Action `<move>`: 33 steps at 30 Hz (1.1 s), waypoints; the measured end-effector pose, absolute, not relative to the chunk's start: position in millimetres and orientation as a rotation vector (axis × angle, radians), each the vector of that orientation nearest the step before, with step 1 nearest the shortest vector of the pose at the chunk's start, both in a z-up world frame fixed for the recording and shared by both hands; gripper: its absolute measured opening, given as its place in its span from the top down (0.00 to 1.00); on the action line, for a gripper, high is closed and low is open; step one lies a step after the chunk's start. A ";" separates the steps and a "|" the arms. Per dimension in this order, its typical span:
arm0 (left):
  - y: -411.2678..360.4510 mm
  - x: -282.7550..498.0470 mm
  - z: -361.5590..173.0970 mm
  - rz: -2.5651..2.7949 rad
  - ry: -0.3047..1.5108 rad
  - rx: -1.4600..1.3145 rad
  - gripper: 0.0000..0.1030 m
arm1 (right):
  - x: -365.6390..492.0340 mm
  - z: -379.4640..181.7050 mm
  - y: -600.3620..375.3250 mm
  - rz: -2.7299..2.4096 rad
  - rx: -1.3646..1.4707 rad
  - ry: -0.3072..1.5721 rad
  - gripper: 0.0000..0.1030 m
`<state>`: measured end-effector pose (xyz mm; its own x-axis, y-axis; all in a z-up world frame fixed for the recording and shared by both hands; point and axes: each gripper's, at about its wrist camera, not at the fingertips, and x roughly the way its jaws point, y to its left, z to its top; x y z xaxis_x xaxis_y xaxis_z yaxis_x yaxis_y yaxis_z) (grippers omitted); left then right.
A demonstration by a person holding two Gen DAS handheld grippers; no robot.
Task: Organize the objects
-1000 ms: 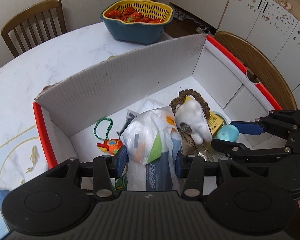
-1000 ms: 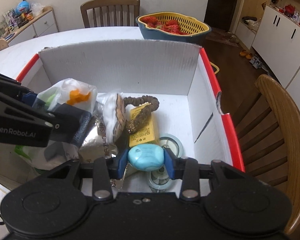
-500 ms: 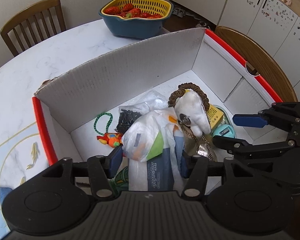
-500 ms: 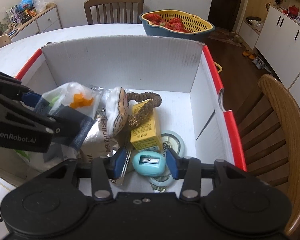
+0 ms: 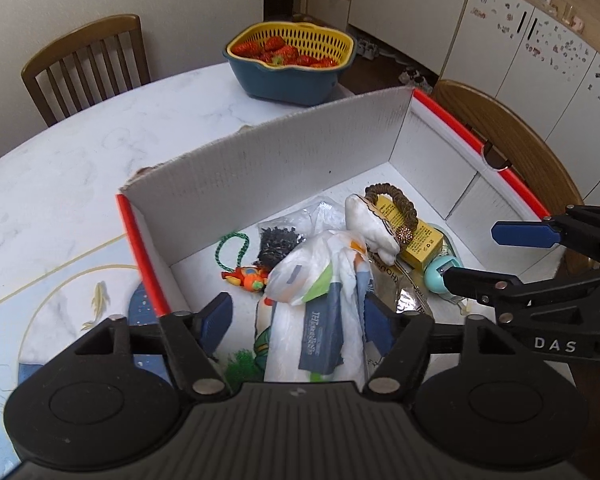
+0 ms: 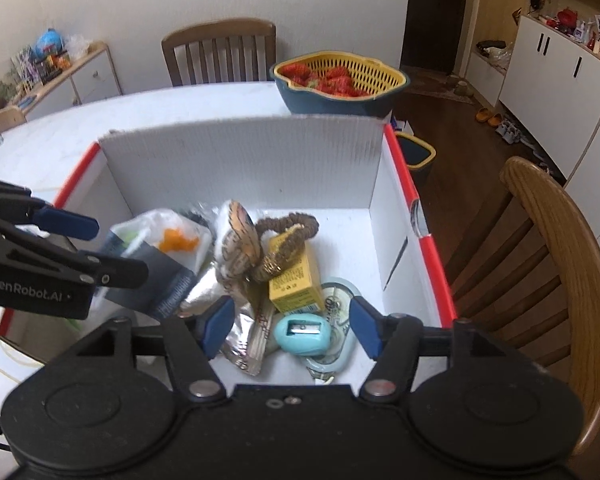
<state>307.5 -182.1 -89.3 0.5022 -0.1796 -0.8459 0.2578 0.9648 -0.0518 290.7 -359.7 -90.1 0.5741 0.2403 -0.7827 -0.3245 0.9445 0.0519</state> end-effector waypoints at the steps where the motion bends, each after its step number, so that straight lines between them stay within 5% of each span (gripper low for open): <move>1: -179.8 305.3 -86.9 -0.267 1.004 0.081 0.26 | 288.1 -87.3 -359.1 0.329 -0.092 0.892 0.37; 19: -130.5 259.0 -41.8 -0.348 0.847 0.038 0.23 | 231.0 -43.2 -327.5 0.295 0.009 0.750 0.17; 24: -117.6 246.0 -31.6 -0.349 0.820 0.046 0.17 | 212.8 -31.8 -317.3 0.280 0.038 0.706 0.13; 29: -106.0 236.6 -25.7 -0.346 0.797 0.053 0.00 | 193.9 -23.0 -310.2 0.266 0.076 0.659 0.06; 33: -95.6 228.7 -22.0 -0.359 0.780 0.042 0.00 | 180.4 -18.4 -305.6 0.244 0.109 0.624 0.02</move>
